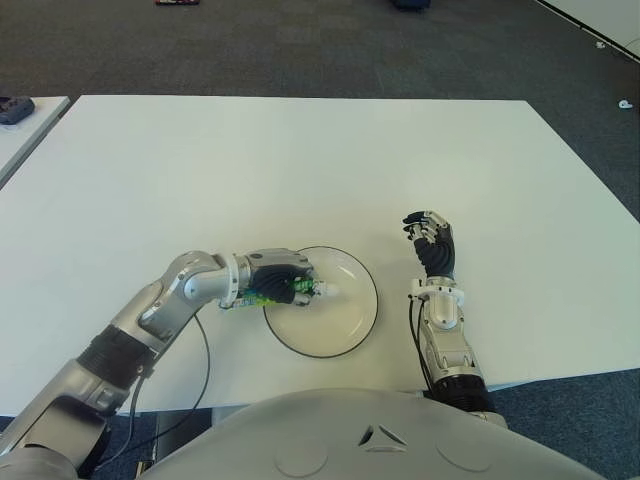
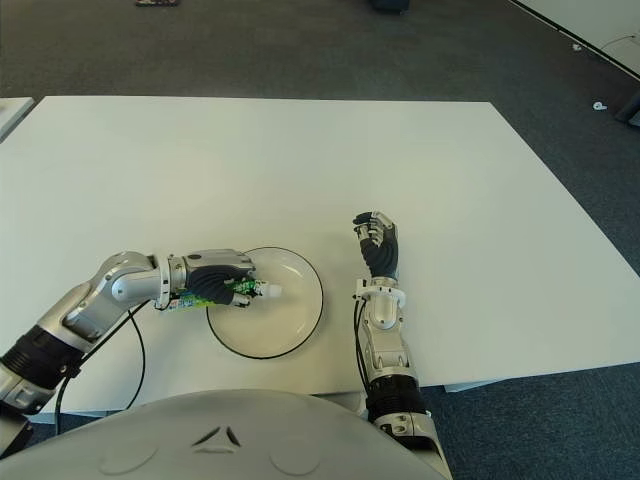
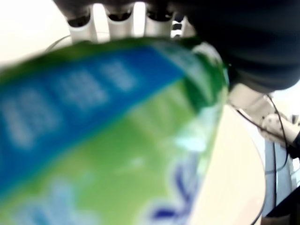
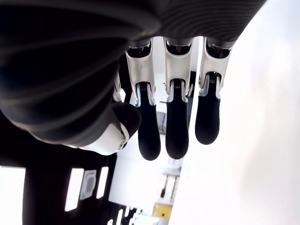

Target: Put the toothpaste on the table into the plate.

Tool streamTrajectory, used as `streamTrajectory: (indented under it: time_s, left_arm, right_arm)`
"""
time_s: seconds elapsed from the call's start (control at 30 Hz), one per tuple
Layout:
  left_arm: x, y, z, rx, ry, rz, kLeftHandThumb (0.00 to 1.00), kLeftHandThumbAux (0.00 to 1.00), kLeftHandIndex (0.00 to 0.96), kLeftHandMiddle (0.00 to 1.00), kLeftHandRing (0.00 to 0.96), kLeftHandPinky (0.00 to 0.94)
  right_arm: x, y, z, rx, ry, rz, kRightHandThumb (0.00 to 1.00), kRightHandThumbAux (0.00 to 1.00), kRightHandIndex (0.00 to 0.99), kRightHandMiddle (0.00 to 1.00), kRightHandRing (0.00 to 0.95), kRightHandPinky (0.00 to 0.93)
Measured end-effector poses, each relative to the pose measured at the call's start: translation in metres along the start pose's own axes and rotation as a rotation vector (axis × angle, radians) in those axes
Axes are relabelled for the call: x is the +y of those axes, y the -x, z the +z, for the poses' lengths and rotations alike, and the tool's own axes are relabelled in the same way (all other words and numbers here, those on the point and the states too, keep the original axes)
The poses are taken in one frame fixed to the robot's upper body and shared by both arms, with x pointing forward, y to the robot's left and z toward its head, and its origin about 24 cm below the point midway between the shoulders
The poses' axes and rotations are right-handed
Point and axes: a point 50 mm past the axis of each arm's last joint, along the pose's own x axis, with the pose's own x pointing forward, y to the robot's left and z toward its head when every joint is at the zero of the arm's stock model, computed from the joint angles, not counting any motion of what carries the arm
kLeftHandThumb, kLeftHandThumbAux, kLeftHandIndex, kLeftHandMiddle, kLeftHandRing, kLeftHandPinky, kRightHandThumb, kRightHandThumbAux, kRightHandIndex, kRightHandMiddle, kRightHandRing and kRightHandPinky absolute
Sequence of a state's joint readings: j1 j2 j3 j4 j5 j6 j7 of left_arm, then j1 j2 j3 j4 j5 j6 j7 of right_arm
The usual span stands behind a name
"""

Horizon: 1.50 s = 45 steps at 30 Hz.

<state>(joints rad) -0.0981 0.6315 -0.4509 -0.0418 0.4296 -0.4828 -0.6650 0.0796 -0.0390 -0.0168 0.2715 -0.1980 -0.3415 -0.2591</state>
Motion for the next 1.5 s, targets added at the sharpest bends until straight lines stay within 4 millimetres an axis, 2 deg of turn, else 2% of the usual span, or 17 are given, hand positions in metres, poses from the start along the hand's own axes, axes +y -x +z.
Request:
streamTrajectory:
  time_s: [0.1, 0.2, 0.3, 0.43, 0.47, 0.5, 0.53, 0.63, 0.7, 0.83, 1.1, 1.5]
  left_arm:
    - [0.0013, -0.0002, 0.0002, -0.020, -0.046, 0.009, 0.704, 0.717, 0.434, 0.710, 0.715, 0.670]
    - [0.0021, -0.0006, -0.0005, -0.030, -0.064, 0.016, 0.701, 0.717, 0.430, 0.629, 0.620, 0.575]
    - [0.0023, -0.0011, -0.0011, -0.034, -0.067, 0.019, 0.696, 0.719, 0.422, 0.478, 0.484, 0.464]
    - [0.0026, -0.0024, -0.0002, -0.040, -0.064, 0.029, 0.689, 0.723, 0.410, 0.338, 0.364, 0.370]
    - [0.0027, -0.0029, 0.0001, -0.042, -0.063, 0.033, 0.615, 0.744, 0.345, 0.304, 0.335, 0.347]
    - [0.0030, -0.0035, 0.0005, -0.045, -0.062, 0.043, 0.472, 0.785, 0.236, 0.237, 0.275, 0.299]
    - [0.0033, -0.0038, 0.0008, -0.047, -0.060, 0.052, 0.377, 0.811, 0.165, 0.194, 0.237, 0.269]
    - [0.0039, -0.0048, 0.0017, -0.055, -0.054, 0.082, 0.229, 0.819, 0.054, 0.075, 0.112, 0.148]
    - [0.0038, -0.0056, 0.0024, -0.063, -0.048, 0.102, 0.178, 0.808, 0.027, 0.039, 0.069, 0.102]
    - [0.0020, -0.0063, 0.0032, -0.073, -0.027, 0.119, 0.099, 0.749, 0.005, 0.008, 0.017, 0.039]
    - [0.0022, -0.0058, 0.0042, -0.087, 0.029, 0.153, 0.037, 0.646, 0.000, 0.000, 0.000, 0.031]
    - [0.0045, -0.0051, 0.0044, -0.077, 0.057, 0.166, 0.030, 0.596, 0.000, 0.000, 0.000, 0.041]
  right_arm:
    - [-0.0001, 0.0000, 0.0001, 0.000, 0.000, 0.000, 0.709, 0.730, 0.423, 0.477, 0.479, 0.497]
    - [-0.0001, 0.0000, 0.0001, -0.001, 0.000, 0.000, 0.709, 0.730, 0.422, 0.477, 0.480, 0.497]
    - [-0.0002, 0.0000, 0.0001, 0.000, 0.000, -0.001, 0.709, 0.730, 0.423, 0.476, 0.478, 0.495]
    - [-0.0004, 0.0000, 0.0000, 0.000, 0.000, -0.002, 0.709, 0.730, 0.423, 0.475, 0.477, 0.495]
    - [-0.0004, 0.0000, 0.0001, 0.000, 0.000, -0.002, 0.709, 0.730, 0.422, 0.474, 0.477, 0.495]
    - [-0.0004, 0.0000, 0.0001, 0.000, 0.000, -0.002, 0.709, 0.730, 0.422, 0.474, 0.477, 0.496]
    - [-0.0004, 0.0000, 0.0001, 0.000, 0.000, -0.002, 0.709, 0.730, 0.422, 0.474, 0.477, 0.496]
    - [-0.0001, 0.0000, 0.0001, 0.000, -0.001, -0.002, 0.709, 0.730, 0.422, 0.473, 0.476, 0.494]
    - [-0.0001, 0.0000, 0.0002, 0.000, -0.001, -0.002, 0.709, 0.730, 0.422, 0.473, 0.476, 0.494]
    - [-0.0002, -0.0001, 0.0005, -0.002, -0.002, -0.003, 0.709, 0.730, 0.422, 0.475, 0.477, 0.492]
    - [-0.0004, -0.0001, 0.0002, 0.002, 0.000, -0.004, 0.709, 0.729, 0.422, 0.476, 0.477, 0.493]
    - [-0.0006, -0.0001, 0.0002, 0.002, 0.001, -0.004, 0.708, 0.730, 0.422, 0.476, 0.476, 0.492]
